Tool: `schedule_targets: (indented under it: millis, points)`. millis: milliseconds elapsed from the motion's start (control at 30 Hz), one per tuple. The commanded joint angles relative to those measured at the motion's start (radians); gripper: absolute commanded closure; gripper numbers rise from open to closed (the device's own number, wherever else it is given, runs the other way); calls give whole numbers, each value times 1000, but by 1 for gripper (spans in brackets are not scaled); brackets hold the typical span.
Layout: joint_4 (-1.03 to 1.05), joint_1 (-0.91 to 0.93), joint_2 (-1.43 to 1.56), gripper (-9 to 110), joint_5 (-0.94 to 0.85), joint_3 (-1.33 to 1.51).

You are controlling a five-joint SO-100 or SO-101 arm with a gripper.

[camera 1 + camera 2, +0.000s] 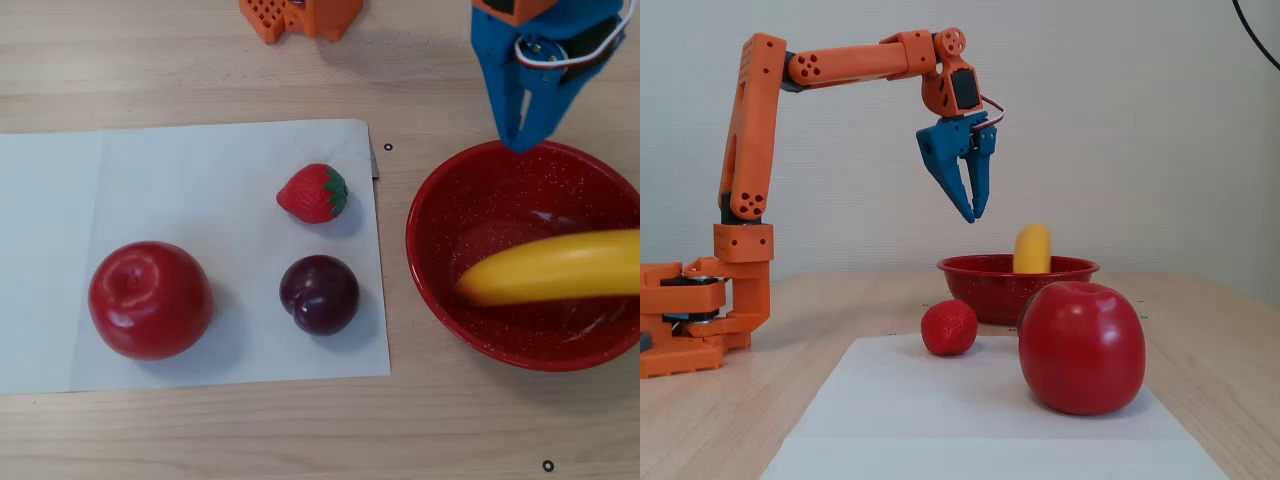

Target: Grasp the banana and put it in the red bowl

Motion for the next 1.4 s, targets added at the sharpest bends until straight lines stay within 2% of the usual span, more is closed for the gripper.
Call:
schedule_targets:
  millis: [0,200,667,1067,1367]
  points:
    - [46,-74,172,101,-26,-110]
    - [143,-160,270,101,-49,-101]
    - [264,-405,512,101,20,-3]
    - [115,-572,818,101,46,385]
    - [-80,-646,1098,101,52,770]
